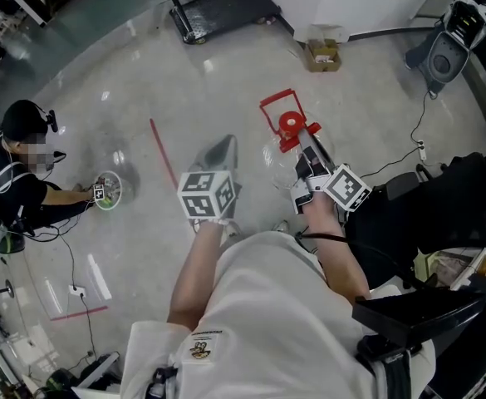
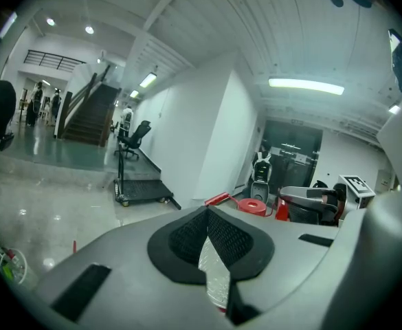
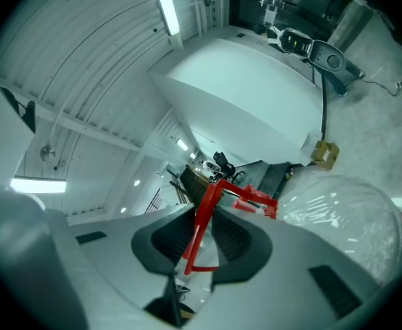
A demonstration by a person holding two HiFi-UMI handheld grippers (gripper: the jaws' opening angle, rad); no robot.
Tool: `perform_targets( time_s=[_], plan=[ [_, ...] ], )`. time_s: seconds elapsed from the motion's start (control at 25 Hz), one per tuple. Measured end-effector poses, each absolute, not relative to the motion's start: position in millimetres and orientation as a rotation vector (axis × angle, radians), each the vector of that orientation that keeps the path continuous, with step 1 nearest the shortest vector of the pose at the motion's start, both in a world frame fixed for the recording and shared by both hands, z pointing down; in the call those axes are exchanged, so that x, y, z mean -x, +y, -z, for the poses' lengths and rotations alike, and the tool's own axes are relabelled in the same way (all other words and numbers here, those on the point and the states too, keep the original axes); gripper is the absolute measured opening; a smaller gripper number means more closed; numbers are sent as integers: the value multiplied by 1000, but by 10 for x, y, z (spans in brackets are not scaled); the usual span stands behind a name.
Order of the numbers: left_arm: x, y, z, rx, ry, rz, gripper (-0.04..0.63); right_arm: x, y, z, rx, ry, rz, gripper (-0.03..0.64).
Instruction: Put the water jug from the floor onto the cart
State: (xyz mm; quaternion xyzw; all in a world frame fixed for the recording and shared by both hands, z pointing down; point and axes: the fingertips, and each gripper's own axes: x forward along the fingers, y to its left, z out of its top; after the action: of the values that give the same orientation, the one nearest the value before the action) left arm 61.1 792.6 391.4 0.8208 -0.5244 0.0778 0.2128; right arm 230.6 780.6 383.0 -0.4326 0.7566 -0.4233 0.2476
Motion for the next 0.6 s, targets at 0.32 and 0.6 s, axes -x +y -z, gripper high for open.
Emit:
perform_targets(
  time_s=[0.32,0.6],
  plan=[
    [-775,7867,-3993,-2255,-1472,-208,2,-2512,7727,-3935,1181,2075,1168,77],
    [-661,7908,-3951,-2228,-1502,-214,2,-2421,7745,-3847,1158,2099,1159,77]
  ],
)
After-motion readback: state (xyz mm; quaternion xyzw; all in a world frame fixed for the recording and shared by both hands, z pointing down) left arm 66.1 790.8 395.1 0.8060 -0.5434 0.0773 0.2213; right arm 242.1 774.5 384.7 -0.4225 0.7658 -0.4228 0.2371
